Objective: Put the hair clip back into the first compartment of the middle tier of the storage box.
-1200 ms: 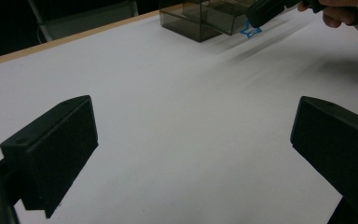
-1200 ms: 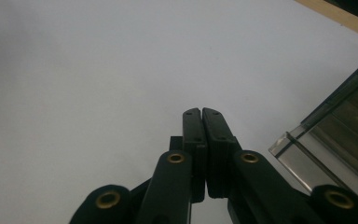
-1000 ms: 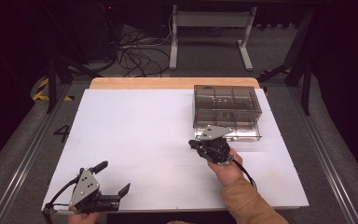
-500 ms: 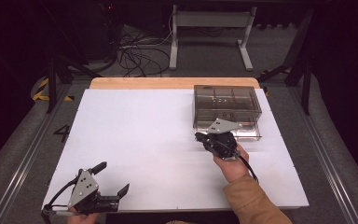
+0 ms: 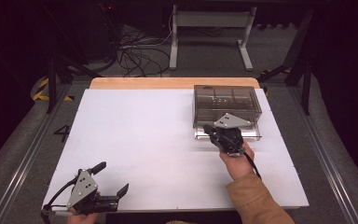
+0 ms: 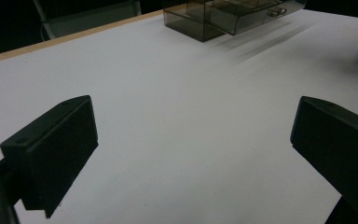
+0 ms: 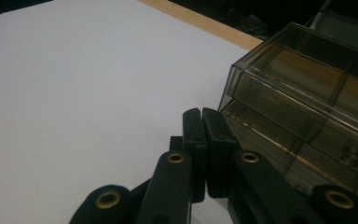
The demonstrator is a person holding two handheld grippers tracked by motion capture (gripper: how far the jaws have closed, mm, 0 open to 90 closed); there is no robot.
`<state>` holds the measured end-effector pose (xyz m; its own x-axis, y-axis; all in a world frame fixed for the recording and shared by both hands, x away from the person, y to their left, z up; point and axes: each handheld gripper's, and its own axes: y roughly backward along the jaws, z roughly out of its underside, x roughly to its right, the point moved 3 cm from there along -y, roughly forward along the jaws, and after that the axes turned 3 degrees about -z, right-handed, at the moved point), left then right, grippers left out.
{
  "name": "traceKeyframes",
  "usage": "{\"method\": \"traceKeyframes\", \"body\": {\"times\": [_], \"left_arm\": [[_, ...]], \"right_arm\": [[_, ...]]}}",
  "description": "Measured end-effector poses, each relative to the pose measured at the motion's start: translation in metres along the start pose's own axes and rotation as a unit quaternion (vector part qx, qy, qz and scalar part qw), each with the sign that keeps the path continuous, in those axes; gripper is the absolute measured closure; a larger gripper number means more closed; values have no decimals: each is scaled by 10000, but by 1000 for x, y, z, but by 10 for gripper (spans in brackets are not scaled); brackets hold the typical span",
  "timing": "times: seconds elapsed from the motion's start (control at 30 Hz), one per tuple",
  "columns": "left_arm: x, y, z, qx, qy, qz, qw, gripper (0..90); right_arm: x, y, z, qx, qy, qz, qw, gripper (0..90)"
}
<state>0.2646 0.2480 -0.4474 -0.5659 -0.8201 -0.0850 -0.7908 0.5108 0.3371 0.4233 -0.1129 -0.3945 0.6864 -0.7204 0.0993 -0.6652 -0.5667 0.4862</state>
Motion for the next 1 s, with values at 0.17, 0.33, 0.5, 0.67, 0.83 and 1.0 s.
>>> {"method": "traceKeyframes", "body": {"times": [0.17, 0.33, 0.5, 0.67, 0.83, 1.0], "left_arm": [[0, 0, 0, -1, 21, 17, 10000, 13], [0, 0, 0, -1, 21, 17, 10000, 13], [0, 0, 0, 0, 7, 6, 10000, 13], [0, 0, 0, -3, -6, -5, 10000, 13], [0, 0, 0, -5, 8, 4, 10000, 13], [0, 0, 0, -5, -9, -3, 10000, 13]], "right_arm": [[7, 1, 0, 11, -78, 187, 9998, 891], [15, 0, 1, 80, -69, 384, 9992, 891], [21, -1, 3, 83, -28, 486, 9988, 891], [29, -5, 5, 33, -133, 541, 9984, 890], [36, -8, 8, 0, -208, 610, 9979, 890], [37, -9, 9, -25, -214, 637, 9977, 889]]}}
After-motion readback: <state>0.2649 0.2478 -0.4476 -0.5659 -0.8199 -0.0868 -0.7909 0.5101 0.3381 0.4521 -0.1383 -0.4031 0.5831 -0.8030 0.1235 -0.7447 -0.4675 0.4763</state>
